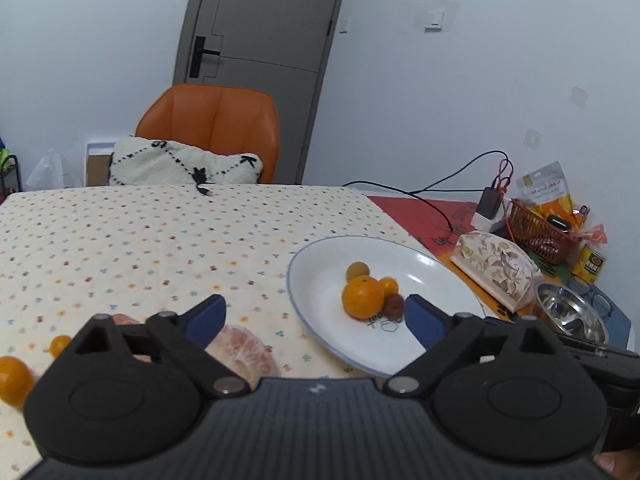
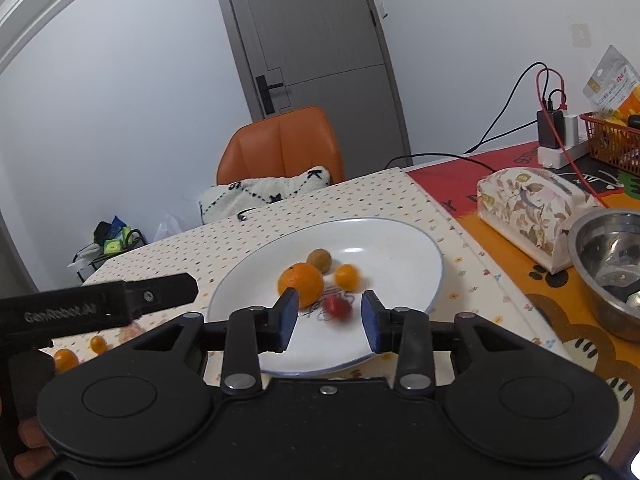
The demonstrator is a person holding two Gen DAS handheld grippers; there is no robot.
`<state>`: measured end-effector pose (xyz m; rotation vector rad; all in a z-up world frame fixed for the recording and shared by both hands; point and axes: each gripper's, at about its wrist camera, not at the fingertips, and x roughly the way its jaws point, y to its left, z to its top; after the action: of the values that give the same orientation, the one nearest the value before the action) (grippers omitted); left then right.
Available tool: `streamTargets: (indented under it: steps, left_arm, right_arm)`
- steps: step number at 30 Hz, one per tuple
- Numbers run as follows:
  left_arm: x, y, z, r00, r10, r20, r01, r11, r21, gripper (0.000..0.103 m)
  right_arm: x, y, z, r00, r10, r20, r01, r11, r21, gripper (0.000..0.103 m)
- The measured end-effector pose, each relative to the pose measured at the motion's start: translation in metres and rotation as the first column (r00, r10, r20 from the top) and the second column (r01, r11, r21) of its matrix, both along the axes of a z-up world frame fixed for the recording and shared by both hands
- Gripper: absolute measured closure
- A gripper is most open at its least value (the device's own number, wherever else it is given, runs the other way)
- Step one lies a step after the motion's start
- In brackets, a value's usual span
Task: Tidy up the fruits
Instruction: 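Move both open tools back toward the remaining fruits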
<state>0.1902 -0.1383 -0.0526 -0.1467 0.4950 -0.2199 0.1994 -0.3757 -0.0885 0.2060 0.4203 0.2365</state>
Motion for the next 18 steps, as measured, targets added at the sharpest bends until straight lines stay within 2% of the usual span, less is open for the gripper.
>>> streamTargets:
  steps: [11,14,16,18]
  left_arm:
    - [-0.020,0.029,0.009,0.997,0.070,0.024,-0.070,0.997,-0.015,0.004]
    - [-0.026,0.038,0.012,0.992,0.115,0.043,-0.114,0.993,-0.010,0.004]
    - [-0.030,0.045,0.015,0.985,0.159,0.062,-0.158,0.987,-0.008,0.004]
    - [-0.034,0.051,0.019,0.978,0.193,0.075,-0.194,0.981,0.000,0.003]
  right_arm:
    - [-0.012,0.016,0.002,1.000,0.025,0.002,-0.025,1.000,0.009,0.041]
    - [-0.015,0.020,0.004,1.000,0.027,0.014,-0.028,1.000,0.015,0.025]
    - [-0.017,0.022,0.006,0.999,0.031,0.023,-0.031,0.999,0.020,0.006]
    - [-0.020,0.024,0.009,0.999,0.032,0.036,-0.033,0.999,0.027,0.000]
